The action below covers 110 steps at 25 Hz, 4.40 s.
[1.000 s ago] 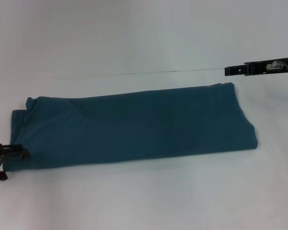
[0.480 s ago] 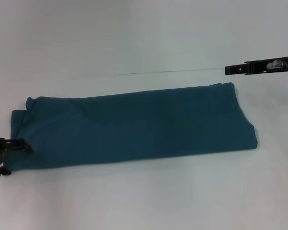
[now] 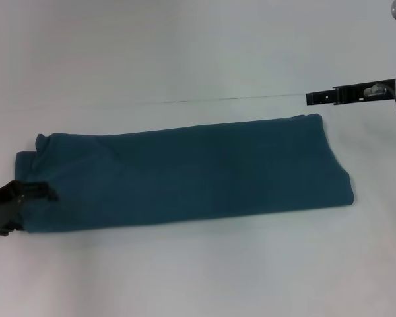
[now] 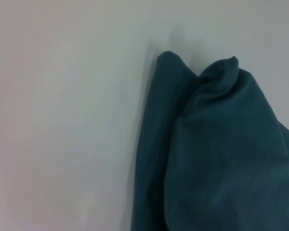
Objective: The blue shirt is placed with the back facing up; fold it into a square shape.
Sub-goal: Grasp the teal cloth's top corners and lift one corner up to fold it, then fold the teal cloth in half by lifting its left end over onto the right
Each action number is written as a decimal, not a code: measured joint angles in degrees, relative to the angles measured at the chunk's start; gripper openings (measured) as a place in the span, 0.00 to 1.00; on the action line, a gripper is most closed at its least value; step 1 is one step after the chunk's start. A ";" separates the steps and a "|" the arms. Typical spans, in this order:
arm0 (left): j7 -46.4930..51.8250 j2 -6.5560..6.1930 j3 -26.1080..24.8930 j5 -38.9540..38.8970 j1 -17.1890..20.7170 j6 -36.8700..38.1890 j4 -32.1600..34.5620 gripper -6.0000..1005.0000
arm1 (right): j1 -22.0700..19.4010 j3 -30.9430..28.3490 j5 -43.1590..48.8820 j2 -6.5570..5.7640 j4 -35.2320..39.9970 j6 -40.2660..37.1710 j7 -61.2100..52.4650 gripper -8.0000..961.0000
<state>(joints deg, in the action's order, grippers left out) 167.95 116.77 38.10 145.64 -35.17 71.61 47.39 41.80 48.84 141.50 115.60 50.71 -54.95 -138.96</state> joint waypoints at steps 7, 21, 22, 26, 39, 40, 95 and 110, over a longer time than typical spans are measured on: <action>-1.87 0.20 3.09 1.15 -0.99 -1.20 -0.74 0.90 | 0.07 0.11 0.00 0.06 0.00 -0.30 0.00 0.97; -5.08 0.30 6.81 1.32 -2.89 -1.00 -1.62 0.45 | -0.89 0.11 0.00 0.25 1.37 -1.54 -0.19 0.97; -5.08 0.30 6.81 1.32 -2.89 -1.00 -1.62 0.41 | -0.98 0.11 0.00 0.25 1.38 -1.66 -0.18 0.97; -6.20 0.16 6.59 1.00 -3.23 -0.03 -1.27 0.28 | -1.17 0.11 0.00 0.14 1.46 -2.22 -0.13 0.97; -8.24 -1.34 6.02 -0.73 -7.77 6.72 1.59 0.17 | -3.41 -0.45 -5.10 3.98 2.24 2.31 10.74 0.66; -8.22 -1.52 5.88 -0.80 -8.21 7.09 1.67 0.17 | -3.59 -0.31 -6.64 4.08 1.61 2.99 12.25 0.61; -8.26 -10.39 -1.80 -7.61 -20.06 22.09 3.97 0.15 | 9.66 -1.16 -48.35 4.51 -41.71 8.26 71.57 0.01; -8.18 -9.36 2.11 -8.10 -30.32 19.45 -2.97 0.15 | -21.01 -17.73 -51.82 -0.82 -16.05 -1.71 51.79 0.01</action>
<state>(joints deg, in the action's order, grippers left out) 159.77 107.40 40.21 137.53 -65.50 91.06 44.42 20.79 31.11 89.68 114.79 34.66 -56.66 -87.17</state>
